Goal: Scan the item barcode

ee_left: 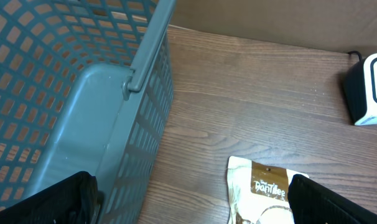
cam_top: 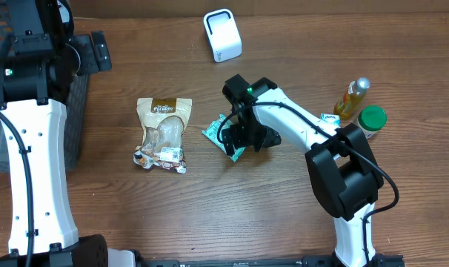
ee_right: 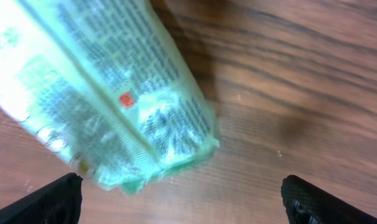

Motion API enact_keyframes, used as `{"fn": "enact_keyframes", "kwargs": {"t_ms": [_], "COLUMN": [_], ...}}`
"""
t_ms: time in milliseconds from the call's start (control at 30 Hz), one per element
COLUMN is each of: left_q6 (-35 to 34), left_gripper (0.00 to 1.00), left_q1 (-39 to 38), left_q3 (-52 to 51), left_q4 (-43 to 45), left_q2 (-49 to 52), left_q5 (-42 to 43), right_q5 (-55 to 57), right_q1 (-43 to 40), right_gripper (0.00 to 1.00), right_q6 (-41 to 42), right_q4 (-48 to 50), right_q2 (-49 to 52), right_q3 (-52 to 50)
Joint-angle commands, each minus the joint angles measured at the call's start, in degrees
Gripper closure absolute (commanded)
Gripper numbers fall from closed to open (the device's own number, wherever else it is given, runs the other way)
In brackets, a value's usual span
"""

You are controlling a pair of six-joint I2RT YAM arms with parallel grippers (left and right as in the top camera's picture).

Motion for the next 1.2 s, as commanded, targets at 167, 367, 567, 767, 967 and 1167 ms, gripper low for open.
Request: {"fn": "enact_keyframes", "kwargs": {"t_ms": [167,367,567,767,967,1167], "left_q6": [0.9,0.9,0.9,0.9,0.9,0.9], "left_gripper": [0.00,0.00,0.01,0.01,0.00,0.00], "left_q1": [-0.1,-0.1,-0.1,-0.1,-0.1,-0.1], "left_q3": [0.0,0.0,0.0,0.0,0.0,0.0], "left_q4": [0.2,0.2,0.2,0.2,0.2,0.2], "left_q2": [0.2,0.2,0.2,0.2,0.2,0.2], "left_q5": [0.1,0.1,0.1,0.1,0.1,0.1], "right_q5": [0.0,-6.9,-11.7,-12.2,-12.1,-12.1], "right_q1": [0.2,0.4,1.0,2.8,5.4,7.6], "right_gripper": [0.00,0.00,0.22,0.63,0.87,0.96], "right_q6": [0.0,-0.1,-0.1,0.0,0.0,0.0], "right_q4": [-3.8,-3.4,-3.2,-2.8,-2.8,-1.9], "right_q2": [0.4,0.4,0.4,0.4,0.6,0.8], "right_q3": [9.1,9.1,9.1,9.1,9.1,9.1]}}
